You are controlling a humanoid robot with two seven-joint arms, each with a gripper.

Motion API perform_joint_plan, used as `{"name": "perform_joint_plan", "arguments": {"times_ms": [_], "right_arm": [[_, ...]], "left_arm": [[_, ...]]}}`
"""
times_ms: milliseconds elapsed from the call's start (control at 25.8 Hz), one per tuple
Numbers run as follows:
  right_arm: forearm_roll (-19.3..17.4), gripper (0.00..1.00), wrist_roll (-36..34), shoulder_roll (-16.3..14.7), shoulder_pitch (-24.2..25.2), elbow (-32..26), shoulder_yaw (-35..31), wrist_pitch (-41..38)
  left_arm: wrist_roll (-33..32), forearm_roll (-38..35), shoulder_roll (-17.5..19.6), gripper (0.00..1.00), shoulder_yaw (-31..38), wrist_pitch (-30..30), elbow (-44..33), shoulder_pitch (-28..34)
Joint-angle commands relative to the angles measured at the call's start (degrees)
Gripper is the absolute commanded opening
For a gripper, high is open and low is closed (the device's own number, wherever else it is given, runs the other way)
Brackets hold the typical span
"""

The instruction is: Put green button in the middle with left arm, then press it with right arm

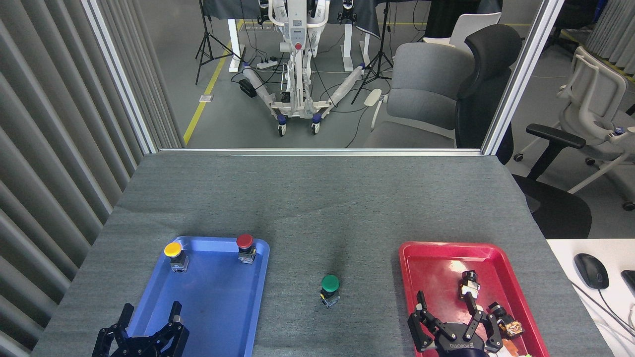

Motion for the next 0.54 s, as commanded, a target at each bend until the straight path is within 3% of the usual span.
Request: {"name": "perform_joint_plan", "arguments": {"times_ms": [0,271,504], "right_arm": [[-0.14,1.00,-0.37,-0.37,0.20,-0.57,0.17,-0.24],[-0.14,1.00,-0.46,-0.20,0.11,-0.48,0.26,-0.42],[-0.22,1.00,-0.19,-0.28,0.11,-0.22,0.43,-1.30]], "left_arm": [[0.01,0.01,-0.09,1.00,0.07,-0.08,-0.09,0.01],[0.01,-0.69,0.44,1.00,-0.37,-1.66,0.53,-0.34],[-0.61,-4.38,1.41,0.97,-5.82,-12.56,3.52,-5.35]]}}
